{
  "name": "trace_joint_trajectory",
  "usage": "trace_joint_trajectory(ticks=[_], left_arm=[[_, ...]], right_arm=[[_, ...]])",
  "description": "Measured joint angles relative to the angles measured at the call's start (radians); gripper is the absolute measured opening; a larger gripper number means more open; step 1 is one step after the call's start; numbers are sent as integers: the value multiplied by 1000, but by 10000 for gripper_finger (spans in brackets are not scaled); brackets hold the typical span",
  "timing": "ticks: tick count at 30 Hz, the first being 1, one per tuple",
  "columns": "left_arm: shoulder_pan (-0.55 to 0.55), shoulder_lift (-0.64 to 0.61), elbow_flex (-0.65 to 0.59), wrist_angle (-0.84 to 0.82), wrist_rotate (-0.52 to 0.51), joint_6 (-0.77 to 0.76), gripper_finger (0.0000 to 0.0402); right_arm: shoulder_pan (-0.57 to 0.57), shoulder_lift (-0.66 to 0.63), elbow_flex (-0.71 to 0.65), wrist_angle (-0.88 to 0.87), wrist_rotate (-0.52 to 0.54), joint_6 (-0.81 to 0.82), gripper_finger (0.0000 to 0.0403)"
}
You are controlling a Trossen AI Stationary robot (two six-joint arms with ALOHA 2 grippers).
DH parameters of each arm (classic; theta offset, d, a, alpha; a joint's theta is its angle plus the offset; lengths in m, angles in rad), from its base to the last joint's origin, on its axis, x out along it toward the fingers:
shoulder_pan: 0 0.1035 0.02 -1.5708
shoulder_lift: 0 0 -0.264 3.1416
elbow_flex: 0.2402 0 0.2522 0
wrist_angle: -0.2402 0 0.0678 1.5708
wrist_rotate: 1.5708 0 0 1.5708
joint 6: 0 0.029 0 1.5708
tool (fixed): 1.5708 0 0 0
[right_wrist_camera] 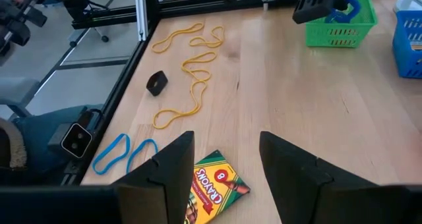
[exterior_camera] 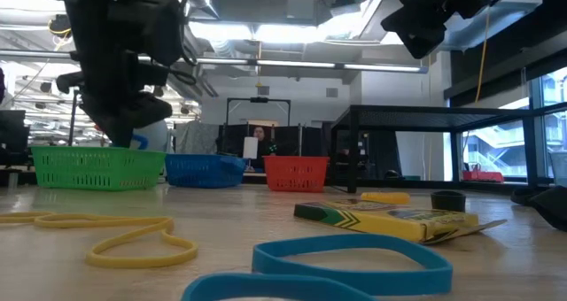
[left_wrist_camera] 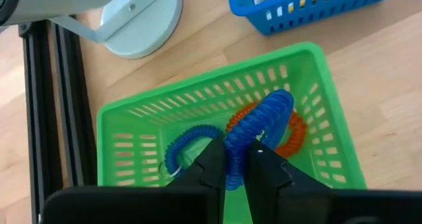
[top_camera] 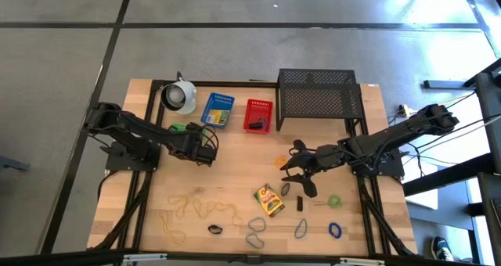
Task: Pick & Place Office Desk Supplies
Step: Put the blue spring keychain into the green bin, then put the black rubber band into the red bin
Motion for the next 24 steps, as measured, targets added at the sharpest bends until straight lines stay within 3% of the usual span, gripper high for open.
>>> trace_joint_trajectory(ticks=[16,24], left_arm=[[-2,0,4,-1,44,5,89],[-12,0,124,-5,-23,94,82]], right_arm=[[0,0,0,0,0,32,174],[0,-4,0,-71,-1,116,174]])
